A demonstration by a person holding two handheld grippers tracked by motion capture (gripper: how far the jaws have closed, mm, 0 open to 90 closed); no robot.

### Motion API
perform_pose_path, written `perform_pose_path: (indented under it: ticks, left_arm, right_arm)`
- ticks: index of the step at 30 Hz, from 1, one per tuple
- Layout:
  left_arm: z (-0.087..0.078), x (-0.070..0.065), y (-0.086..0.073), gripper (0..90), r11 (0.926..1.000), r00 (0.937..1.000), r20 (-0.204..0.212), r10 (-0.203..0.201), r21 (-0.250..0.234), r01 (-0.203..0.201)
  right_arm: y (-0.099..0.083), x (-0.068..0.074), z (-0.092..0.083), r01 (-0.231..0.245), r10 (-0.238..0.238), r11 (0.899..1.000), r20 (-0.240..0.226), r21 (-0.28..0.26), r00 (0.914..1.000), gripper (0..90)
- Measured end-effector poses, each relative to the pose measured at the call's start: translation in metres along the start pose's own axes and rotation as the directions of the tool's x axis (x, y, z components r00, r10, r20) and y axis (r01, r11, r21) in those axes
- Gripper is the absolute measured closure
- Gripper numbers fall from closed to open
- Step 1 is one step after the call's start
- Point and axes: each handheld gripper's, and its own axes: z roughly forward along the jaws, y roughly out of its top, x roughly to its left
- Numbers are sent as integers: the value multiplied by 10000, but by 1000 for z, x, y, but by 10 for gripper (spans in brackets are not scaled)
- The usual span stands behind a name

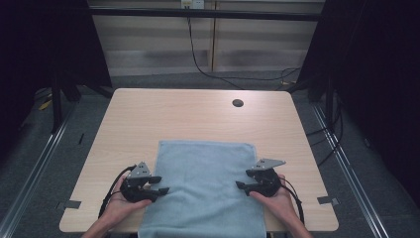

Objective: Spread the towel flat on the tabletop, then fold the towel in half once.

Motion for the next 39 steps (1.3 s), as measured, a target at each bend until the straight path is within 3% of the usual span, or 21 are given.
perform_pose_path:
  ticks: [4,6,8,10,12,15,17,19,20,22,26,27,29,32,34,35,37,39]
  left_arm:
    - [-5,-9,-6,452,9999,9999,117,119,16,-119]
    - [-5,-7,-6,453,10000,9997,229,29,11,-29]
    - [-4,-4,-5,457,10000,9994,331,-49,-50,50]
    - [-4,-3,-5,458,10000,9993,364,-58,-76,60]
    - [-4,-4,-5,458,9999,9995,290,119,-88,-116]
    - [-3,-3,-5,457,9999,9993,354,96,-92,-92]
    - [-4,-3,-5,457,9999,9993,355,98,-89,-94]
    - [-3,-3,-5,456,9999,9994,344,103,-89,-100]
    - [-3,-3,-5,456,9999,9994,337,88,-88,-85]
    - [-3,-4,-5,456,9999,9994,312,117,-79,-115]
    - [-3,-4,-4,457,9999,9995,291,157,-23,-157]
    - [-2,-5,-2,457,9998,9996,214,202,67,-204]
    - [-2,-3,2,440,9997,9997,218,79,224,-84]
    - [-3,3,8,427,10000,10000,78,-40,-70,40]
    - [-4,9,15,418,9995,9999,-44,-137,-297,136]
    - [-5,15,20,418,9979,9995,-160,-257,-599,247]
    - [-5,25,27,414,9964,9980,-469,-431,-747,395]
    - [0,43,36,411,9932,9948,-566,-852,-843,803]
  right_arm:
    - [-9,16,-9,181,-182,9997,70,169,9998,395]
    - [-10,20,-12,161,-160,9997,-55,210,9999,399]
    - [-5,12,-13,8,-8,10000,67,-26,10000,388]
    - [5,-5,-13,-350,363,9986,334,-394,9988,377]
    - [14,-22,-9,-513,528,9981,454,-338,9976,382]
    - [23,-45,2,-733,749,9971,963,-201,9925,379]
    - [28,-58,10,-869,883,9961,1031,-176,9907,374]
    - [31,-64,15,-823,860,9961,1336,-332,9873,377]
    - [32,-66,17,-910,959,9949,1255,-440,9875,376]
    - [35,-68,23,-724,709,9974,1441,53,9870,387]
    - [32,-64,27,-487,479,9988,1575,15,9864,390]
    - [31,-63,27,-471,471,9989,1595,-34,9861,406]
    - [31,-62,26,-449,452,9990,1465,-51,9882,528]
    - [32,-59,26,-348,356,9994,1285,-84,9911,673]
    - [32,-58,27,-350,362,9993,1253,-117,9915,713]
    - [32,-58,27,-354,367,9993,1218,-125,9919,748]
    - [33,-59,27,-365,374,9993,1067,-103,9936,794]
    - [33,-59,28,-359,372,9992,993,-145,9944,817]
